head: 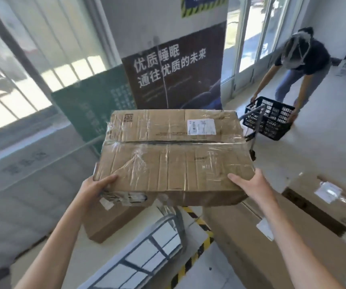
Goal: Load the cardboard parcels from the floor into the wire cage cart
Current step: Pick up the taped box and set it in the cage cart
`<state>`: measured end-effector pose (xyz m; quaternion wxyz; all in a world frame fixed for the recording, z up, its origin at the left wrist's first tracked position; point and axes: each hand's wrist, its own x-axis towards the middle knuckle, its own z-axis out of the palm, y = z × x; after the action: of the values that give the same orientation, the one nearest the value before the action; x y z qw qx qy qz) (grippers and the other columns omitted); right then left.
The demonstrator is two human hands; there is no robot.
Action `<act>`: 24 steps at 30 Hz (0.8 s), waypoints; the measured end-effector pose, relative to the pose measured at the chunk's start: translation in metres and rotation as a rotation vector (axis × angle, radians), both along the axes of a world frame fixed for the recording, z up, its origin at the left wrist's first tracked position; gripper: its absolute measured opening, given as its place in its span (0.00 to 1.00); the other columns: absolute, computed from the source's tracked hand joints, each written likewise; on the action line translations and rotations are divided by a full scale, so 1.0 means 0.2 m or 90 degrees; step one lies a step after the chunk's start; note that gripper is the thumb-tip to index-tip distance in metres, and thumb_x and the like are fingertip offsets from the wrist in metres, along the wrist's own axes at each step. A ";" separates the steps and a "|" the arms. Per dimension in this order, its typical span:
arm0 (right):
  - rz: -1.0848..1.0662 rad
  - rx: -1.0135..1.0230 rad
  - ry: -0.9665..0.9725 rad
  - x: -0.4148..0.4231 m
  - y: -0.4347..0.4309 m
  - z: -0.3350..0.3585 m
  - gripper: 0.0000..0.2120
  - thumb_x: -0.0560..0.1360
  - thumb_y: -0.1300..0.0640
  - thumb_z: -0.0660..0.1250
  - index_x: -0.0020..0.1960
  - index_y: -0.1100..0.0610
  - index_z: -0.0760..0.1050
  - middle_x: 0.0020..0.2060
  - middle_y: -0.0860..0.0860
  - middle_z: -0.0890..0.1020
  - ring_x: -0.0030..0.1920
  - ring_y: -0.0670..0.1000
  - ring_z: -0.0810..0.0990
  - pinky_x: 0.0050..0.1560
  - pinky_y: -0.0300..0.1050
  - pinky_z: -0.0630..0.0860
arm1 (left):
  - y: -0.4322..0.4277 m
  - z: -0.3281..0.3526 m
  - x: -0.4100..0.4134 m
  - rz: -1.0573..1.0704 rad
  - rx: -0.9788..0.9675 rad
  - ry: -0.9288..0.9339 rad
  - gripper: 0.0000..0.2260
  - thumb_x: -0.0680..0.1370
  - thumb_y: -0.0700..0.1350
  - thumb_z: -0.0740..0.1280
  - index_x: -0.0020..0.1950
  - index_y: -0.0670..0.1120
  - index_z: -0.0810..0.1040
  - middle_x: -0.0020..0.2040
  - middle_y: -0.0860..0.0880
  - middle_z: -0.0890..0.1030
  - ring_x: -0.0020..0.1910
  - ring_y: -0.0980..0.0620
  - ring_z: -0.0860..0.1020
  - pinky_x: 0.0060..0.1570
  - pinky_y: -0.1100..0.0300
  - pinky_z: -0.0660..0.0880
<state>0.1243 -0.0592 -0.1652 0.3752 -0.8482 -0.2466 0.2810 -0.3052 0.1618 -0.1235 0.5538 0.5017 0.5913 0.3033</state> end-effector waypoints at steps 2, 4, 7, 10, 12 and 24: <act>0.066 0.010 0.004 -0.16 0.22 0.04 0.41 0.60 0.29 0.75 0.61 0.53 0.67 0.60 0.53 0.79 0.57 0.57 0.78 0.49 0.51 0.75 | -0.04 0.03 -0.26 0.086 -0.005 -0.006 0.23 0.69 0.45 0.79 0.60 0.39 0.80 0.53 0.39 0.85 0.54 0.38 0.83 0.59 0.41 0.77; 0.134 0.002 -0.011 -0.36 0.43 0.07 0.45 0.58 0.26 0.73 0.64 0.54 0.68 0.59 0.52 0.80 0.58 0.57 0.79 0.53 0.53 0.77 | -0.08 0.06 -0.53 0.161 -0.004 -0.003 0.21 0.70 0.43 0.78 0.60 0.39 0.80 0.53 0.38 0.84 0.54 0.36 0.82 0.59 0.39 0.77; 0.235 -0.006 -0.038 -0.71 0.71 0.08 0.50 0.56 0.21 0.69 0.66 0.53 0.67 0.57 0.50 0.80 0.56 0.56 0.80 0.49 0.52 0.77 | -0.10 0.07 -0.95 0.233 0.004 0.011 0.19 0.70 0.42 0.77 0.59 0.39 0.81 0.52 0.37 0.85 0.54 0.36 0.82 0.59 0.39 0.77; 0.310 -0.009 -0.040 -1.07 0.95 0.04 0.51 0.56 0.20 0.69 0.66 0.53 0.67 0.58 0.51 0.80 0.56 0.57 0.80 0.51 0.53 0.78 | -0.10 0.03 -1.32 0.286 0.010 0.013 0.18 0.69 0.43 0.77 0.57 0.39 0.82 0.50 0.39 0.86 0.45 0.42 0.84 0.41 0.53 0.82; 0.334 -0.024 -0.039 -1.24 1.06 0.00 0.52 0.56 0.21 0.69 0.67 0.54 0.65 0.60 0.53 0.79 0.57 0.58 0.79 0.53 0.54 0.78 | -0.07 -0.02 -1.50 0.306 0.007 0.006 0.18 0.70 0.42 0.77 0.57 0.39 0.82 0.50 0.40 0.86 0.44 0.43 0.84 0.40 0.56 0.81; 0.390 -0.269 -0.041 -1.79 1.32 -0.65 0.44 0.62 0.30 0.75 0.67 0.56 0.68 0.61 0.53 0.79 0.56 0.55 0.79 0.46 0.48 0.72 | 0.00 -1.02 -2.06 0.281 -0.268 -0.013 0.35 0.61 0.50 0.82 0.64 0.40 0.78 0.53 0.44 0.86 0.51 0.44 0.84 0.53 0.50 0.80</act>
<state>-0.2336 0.2054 -0.2956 0.0827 -0.8021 -0.4373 0.3982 -0.7164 0.1617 -0.3283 0.5721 0.2319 0.7305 0.2919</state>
